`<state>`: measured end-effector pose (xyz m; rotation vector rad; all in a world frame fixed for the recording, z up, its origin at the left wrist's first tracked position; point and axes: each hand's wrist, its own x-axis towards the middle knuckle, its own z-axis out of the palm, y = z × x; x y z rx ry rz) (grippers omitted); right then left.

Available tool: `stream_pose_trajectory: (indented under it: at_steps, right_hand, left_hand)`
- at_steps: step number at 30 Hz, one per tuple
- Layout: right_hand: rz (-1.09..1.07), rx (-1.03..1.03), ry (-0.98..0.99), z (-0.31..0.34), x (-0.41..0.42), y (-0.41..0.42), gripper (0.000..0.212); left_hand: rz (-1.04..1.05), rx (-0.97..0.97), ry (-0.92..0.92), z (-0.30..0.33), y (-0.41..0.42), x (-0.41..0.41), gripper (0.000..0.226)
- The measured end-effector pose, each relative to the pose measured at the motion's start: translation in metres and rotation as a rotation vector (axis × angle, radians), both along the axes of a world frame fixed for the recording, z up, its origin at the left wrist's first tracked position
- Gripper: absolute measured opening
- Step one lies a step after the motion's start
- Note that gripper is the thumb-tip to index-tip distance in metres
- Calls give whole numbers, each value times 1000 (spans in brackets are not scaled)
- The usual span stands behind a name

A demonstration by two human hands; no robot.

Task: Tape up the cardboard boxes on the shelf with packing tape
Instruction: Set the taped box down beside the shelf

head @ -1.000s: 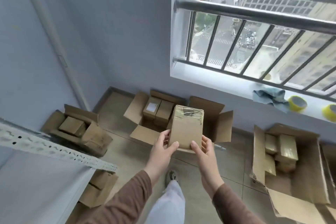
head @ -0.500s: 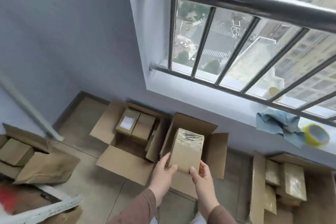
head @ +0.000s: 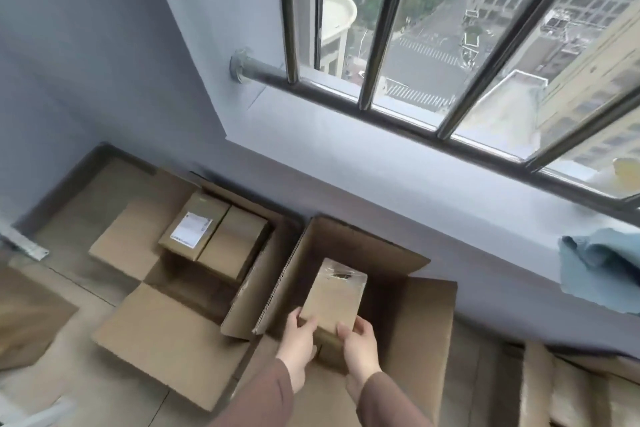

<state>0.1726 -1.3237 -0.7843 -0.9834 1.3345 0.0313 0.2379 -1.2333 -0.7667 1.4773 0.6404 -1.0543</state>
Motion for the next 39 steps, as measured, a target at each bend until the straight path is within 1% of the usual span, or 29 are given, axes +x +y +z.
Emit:
stream_pose_trajectory:
  at_steps: [5, 10, 15, 19, 22, 26, 30, 33, 37, 39]
  right_hand:
    - [-26, 37, 72, -74, 19, -16, 42]
    - [2, 53, 106, -128, 37, -24, 53]
    - [90, 35, 103, -179, 59, -25, 43]
    - [131, 24, 102, -206, 69, -21, 38]
    - [166, 12, 96, -219, 72, -18, 45]
    - [204, 39, 110, -224, 74, -19, 50]
    - [270, 50, 110, -206, 72, -25, 53]
    - [304, 31, 105, -169, 66, -27, 57]
    - [342, 47, 92, -91, 51, -24, 61]
    - [356, 66, 77, -39, 48, -20, 60]
  left_hand:
    - [123, 13, 83, -71, -23, 12, 48]
    - [208, 83, 80, -131, -36, 24, 42]
    - [323, 67, 99, -181, -38, 43, 54]
    - [376, 47, 124, -214, -36, 55, 46]
    - [379, 63, 140, -237, -33, 60, 38]
    - [357, 50, 143, -250, -34, 62, 35]
    - [320, 14, 177, -237, -31, 62, 41]
    - [287, -6, 167, -200, -23, 58, 47]
    - [249, -36, 142, -119, -4, 45, 50]
    - [248, -57, 123, -64, 8, 40, 49]
